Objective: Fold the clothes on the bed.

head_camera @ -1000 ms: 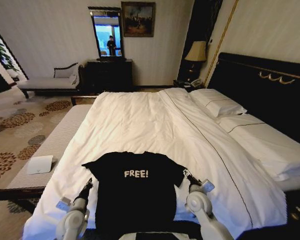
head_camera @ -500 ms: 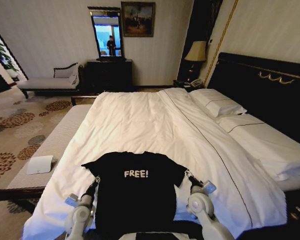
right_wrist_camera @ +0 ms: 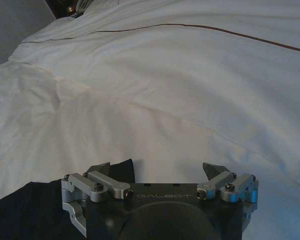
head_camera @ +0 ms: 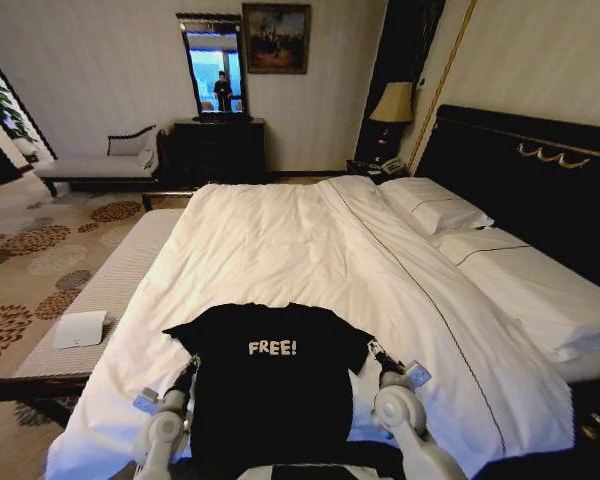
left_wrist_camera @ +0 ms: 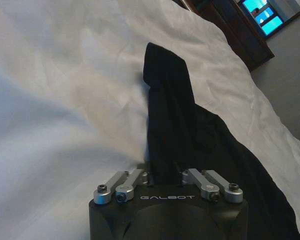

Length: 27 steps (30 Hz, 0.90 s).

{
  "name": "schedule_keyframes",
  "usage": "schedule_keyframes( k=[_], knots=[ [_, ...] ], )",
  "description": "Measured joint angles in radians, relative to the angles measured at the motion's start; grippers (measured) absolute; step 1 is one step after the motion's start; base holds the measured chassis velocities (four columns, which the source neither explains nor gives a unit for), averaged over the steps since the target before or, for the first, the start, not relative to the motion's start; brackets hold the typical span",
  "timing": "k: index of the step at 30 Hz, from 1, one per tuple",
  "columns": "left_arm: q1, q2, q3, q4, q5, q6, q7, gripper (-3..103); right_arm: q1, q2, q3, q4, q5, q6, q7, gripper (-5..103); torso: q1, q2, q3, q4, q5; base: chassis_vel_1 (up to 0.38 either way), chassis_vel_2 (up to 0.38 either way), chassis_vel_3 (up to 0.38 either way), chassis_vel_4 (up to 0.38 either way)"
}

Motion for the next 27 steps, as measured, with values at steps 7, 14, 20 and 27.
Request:
schedule_keyframes(
  k=[7, 14, 20, 27],
  knots=[
    [0.000, -0.004, -0.002, -0.007, 0.001, -0.004, 0.000, 2, -0.002, -0.001, 0.002, 0.000, 0.000, 0.001, 0.000, 100, 0.000, 0.000, 0.000, -0.0001, -0.0001, 0.000, 0.000, 0.000, 0.000],
    [0.026, 0.012, -0.031, -0.051, -0.007, -0.005, 0.000, 0, -0.004, 0.000, 0.002, -0.002, 0.000, 0.003, 0.000, 100, 0.000, 0.000, 0.000, -0.0002, -0.0001, 0.000, 0.000, 0.000, 0.000],
    [0.050, 0.041, -0.065, -0.080, 0.029, 0.018, -0.014, 0, 0.001, -0.002, 0.002, -0.004, 0.001, 0.003, 0.000, 100, 0.000, 0.000, 0.000, -0.0001, -0.0001, 0.000, 0.000, 0.000, 0.000],
    [0.054, 0.041, -0.062, -0.098, 0.074, 0.030, -0.029, 0, 0.002, 0.000, -0.003, 0.000, 0.001, 0.003, 0.000, 100, 0.000, 0.000, 0.000, -0.0001, 0.0002, 0.000, 0.000, 0.000, 0.000]
  ],
)
